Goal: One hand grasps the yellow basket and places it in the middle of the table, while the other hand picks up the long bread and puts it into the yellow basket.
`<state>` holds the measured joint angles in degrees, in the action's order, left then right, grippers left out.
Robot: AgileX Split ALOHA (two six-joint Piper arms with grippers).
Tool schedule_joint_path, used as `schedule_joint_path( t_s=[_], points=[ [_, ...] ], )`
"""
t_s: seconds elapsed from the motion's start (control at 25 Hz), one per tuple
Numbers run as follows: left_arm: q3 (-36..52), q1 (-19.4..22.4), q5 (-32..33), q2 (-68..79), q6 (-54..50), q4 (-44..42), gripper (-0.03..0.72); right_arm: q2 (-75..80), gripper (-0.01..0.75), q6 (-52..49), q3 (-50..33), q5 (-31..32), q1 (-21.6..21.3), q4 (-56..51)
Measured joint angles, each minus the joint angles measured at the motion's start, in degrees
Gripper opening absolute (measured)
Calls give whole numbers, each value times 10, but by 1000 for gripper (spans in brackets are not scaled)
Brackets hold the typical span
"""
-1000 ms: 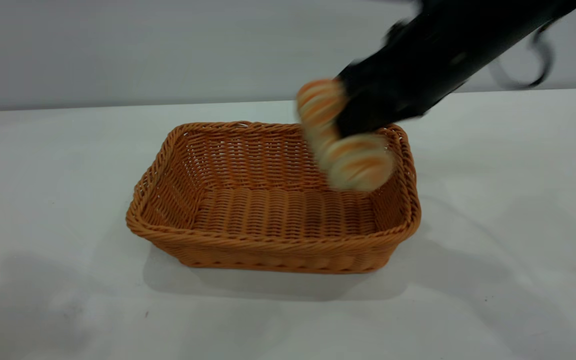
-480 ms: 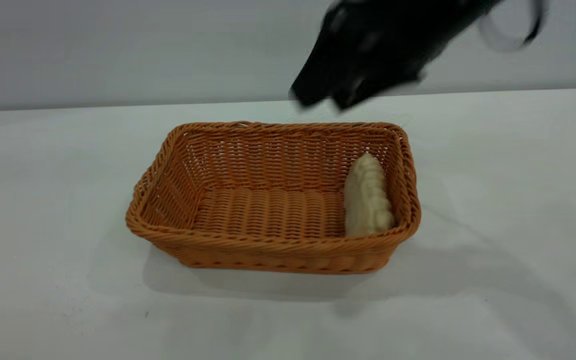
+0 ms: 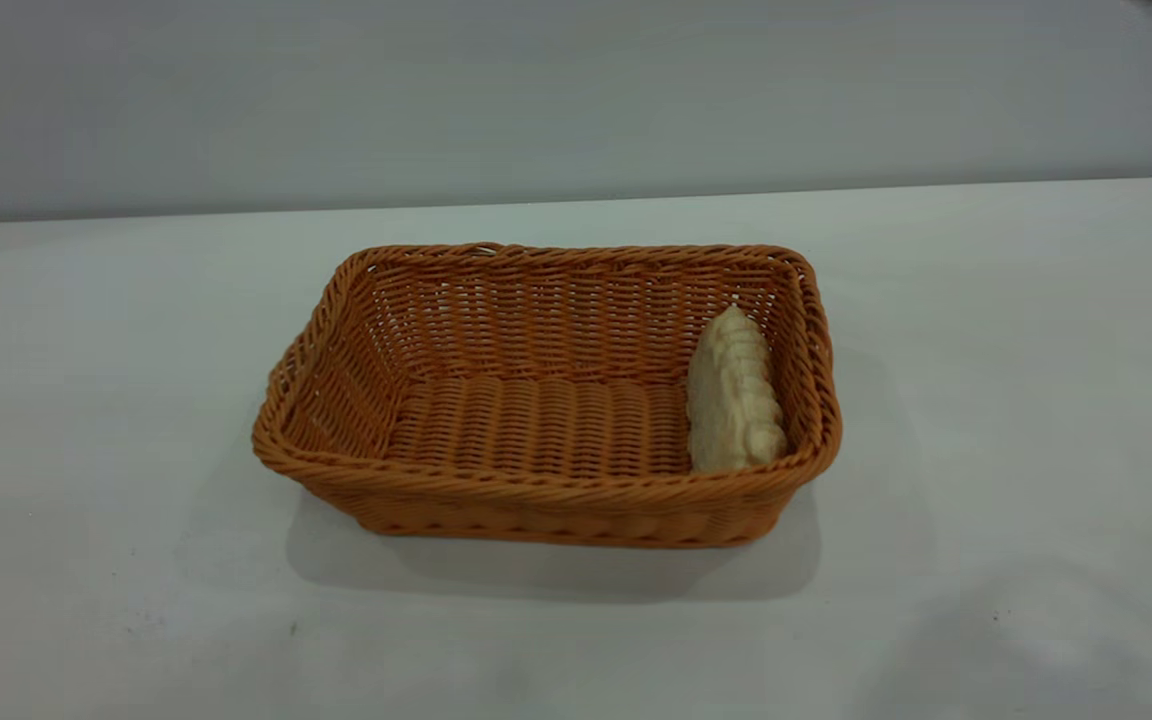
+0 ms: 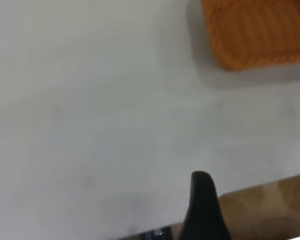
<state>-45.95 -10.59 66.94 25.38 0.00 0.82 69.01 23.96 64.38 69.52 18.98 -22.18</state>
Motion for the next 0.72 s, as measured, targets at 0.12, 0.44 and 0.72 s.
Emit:
schedule_joint_path(
  t_s=[0.12,0.44,0.72],
  points=[
    [52,0,0,-41,0,-20,584,-95,521,-43,-67,6,0,60],
    [157,0,-3,-83,0,-32,584,-289,521,-125,-310,-44,0,144],
    [180,0,-23,-84,0,-32,584,-409,521,-144,-369,-56,0,159]
  ],
)
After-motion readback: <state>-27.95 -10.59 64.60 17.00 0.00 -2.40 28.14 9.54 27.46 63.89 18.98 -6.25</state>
